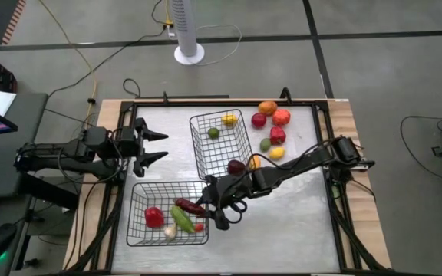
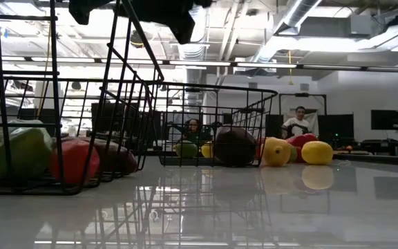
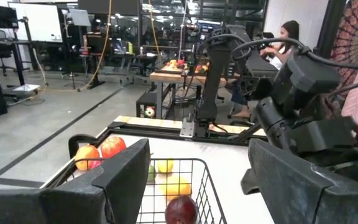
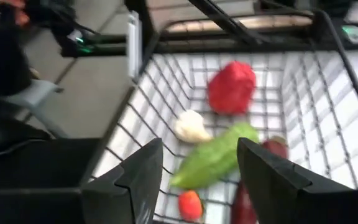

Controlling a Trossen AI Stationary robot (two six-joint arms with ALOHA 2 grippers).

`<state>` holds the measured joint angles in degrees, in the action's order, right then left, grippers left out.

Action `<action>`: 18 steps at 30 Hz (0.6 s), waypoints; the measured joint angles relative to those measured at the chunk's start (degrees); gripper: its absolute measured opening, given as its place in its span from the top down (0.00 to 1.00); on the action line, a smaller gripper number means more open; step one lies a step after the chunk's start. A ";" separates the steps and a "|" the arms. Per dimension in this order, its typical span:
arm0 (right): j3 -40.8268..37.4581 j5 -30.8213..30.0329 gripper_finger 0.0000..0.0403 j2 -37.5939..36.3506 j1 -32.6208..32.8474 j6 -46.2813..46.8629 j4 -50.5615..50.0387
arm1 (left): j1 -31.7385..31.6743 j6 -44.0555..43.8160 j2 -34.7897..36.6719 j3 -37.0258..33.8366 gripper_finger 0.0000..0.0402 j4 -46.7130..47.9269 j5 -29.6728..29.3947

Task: Sort produce into baskets
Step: Put the bottom red tomato into the top black wire basket

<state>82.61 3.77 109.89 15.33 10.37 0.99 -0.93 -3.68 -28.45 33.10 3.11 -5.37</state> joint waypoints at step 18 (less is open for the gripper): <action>8.40 -6.91 0.42 1.06 2.03 -1.90 -16.18 | 0.00 0.44 0.00 0.00 0.35 -0.08 0.00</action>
<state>91.01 -3.14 110.94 17.37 8.48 -15.19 -0.93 -3.25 -28.45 33.10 3.04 -5.37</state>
